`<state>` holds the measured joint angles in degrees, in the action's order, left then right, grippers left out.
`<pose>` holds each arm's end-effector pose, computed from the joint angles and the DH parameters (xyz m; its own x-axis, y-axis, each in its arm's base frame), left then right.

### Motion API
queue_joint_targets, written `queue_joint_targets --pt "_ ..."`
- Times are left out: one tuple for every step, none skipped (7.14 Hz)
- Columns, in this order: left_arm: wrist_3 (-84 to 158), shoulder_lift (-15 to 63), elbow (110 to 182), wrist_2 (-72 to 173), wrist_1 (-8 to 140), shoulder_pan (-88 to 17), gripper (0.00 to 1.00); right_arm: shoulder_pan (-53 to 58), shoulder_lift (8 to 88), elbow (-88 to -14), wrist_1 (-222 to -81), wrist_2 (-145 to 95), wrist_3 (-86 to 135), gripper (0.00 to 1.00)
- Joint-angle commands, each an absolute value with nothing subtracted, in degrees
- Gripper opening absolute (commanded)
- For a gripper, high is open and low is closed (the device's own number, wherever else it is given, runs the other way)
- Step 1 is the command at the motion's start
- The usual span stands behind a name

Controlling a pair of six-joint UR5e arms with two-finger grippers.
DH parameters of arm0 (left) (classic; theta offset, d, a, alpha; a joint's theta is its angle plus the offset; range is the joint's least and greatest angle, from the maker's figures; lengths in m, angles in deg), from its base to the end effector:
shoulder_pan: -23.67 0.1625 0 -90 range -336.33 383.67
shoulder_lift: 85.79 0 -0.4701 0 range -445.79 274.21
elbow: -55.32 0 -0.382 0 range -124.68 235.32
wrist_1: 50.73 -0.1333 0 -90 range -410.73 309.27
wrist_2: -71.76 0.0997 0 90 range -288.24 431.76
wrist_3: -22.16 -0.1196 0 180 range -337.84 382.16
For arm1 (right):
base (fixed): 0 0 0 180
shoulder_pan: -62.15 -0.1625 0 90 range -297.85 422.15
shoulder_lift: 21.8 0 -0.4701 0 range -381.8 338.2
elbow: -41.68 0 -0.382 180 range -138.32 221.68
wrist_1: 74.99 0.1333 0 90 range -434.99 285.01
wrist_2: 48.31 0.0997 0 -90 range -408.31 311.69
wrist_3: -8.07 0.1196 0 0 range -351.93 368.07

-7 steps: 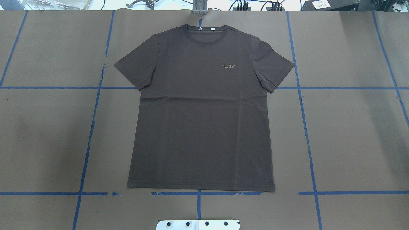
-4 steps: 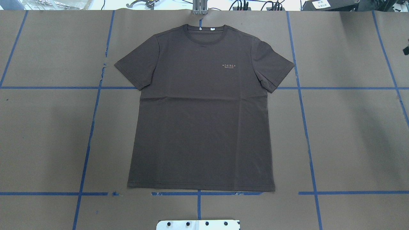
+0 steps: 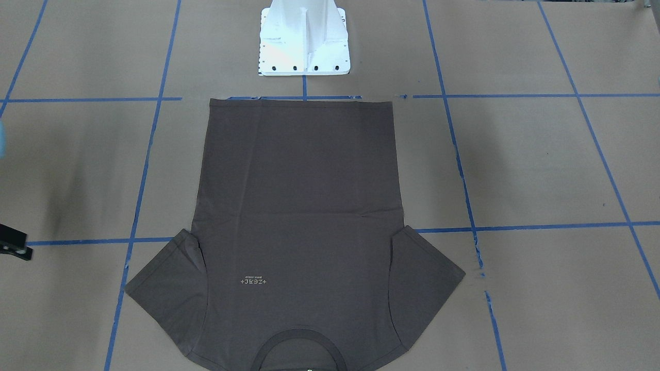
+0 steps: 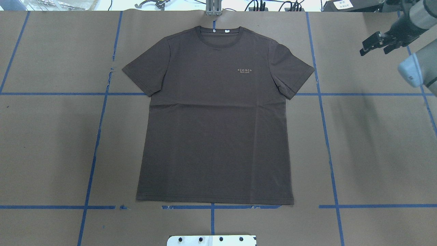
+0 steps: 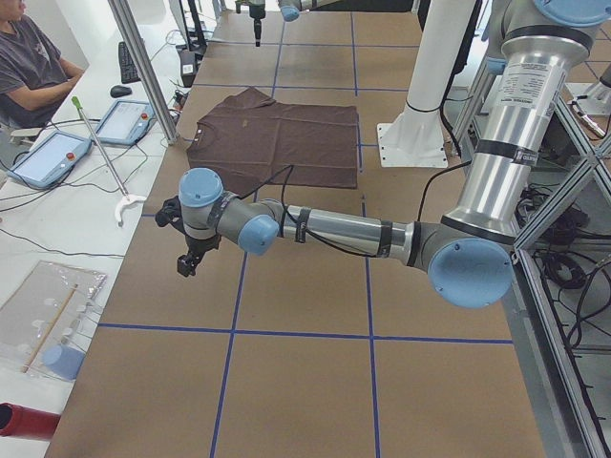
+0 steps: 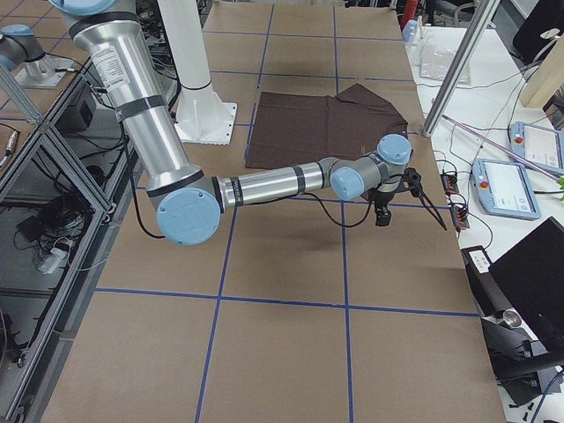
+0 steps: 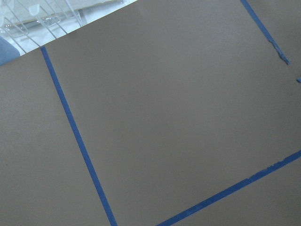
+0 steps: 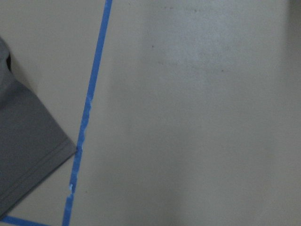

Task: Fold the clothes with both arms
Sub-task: 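Move the right gripper down to the sleeve nearest it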

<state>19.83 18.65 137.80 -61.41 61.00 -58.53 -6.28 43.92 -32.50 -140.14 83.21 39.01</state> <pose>0.0339 -0.6270 0.6005 0.6727 0.4590 -0.5804 -0.1466 0.8515 0.5035 -0.2084 -0.6742 0.5549 0.6404 -0.1269 0.7575 -0.0257 0.9822 0.1862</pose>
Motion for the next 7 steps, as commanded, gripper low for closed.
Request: queue_joint_targets --pt "21.3 19.0 137.1 -61.2 61.8 -58.2 1.0 3.0 40.9 -28.2 -130.4 71.8 53.1 1.0" --pt "22.9 19.0 137.4 -61.4 61.9 -58.2 1.0 4.6 39.2 -25.8 -130.4 70.7 53.5 1.0" --pt "23.1 19.0 137.7 -61.6 62.0 -58.2 1.0 5.3 37.3 -23.4 -130.4 70.7 54.2 1.0" --pt "23.1 19.0 137.7 -61.6 62.0 -58.2 1.0 6.1 34.8 -20.5 -130.4 70.7 54.5 1.0" --pt "23.1 19.0 137.7 -61.6 62.0 -58.2 1.0 6.3 34.2 -19.6 -130.4 70.7 54.5 1.0" --pt "23.0 19.0 137.7 -61.6 62.0 -58.2 1.0 6.5 34.0 -19.1 -130.4 70.7 54.5 1.0" --pt "23.0 19.0 137.7 -61.6 62.0 -58.2 1.0 6.7 33.7 -18.9 -130.5 70.7 54.5 1.0"
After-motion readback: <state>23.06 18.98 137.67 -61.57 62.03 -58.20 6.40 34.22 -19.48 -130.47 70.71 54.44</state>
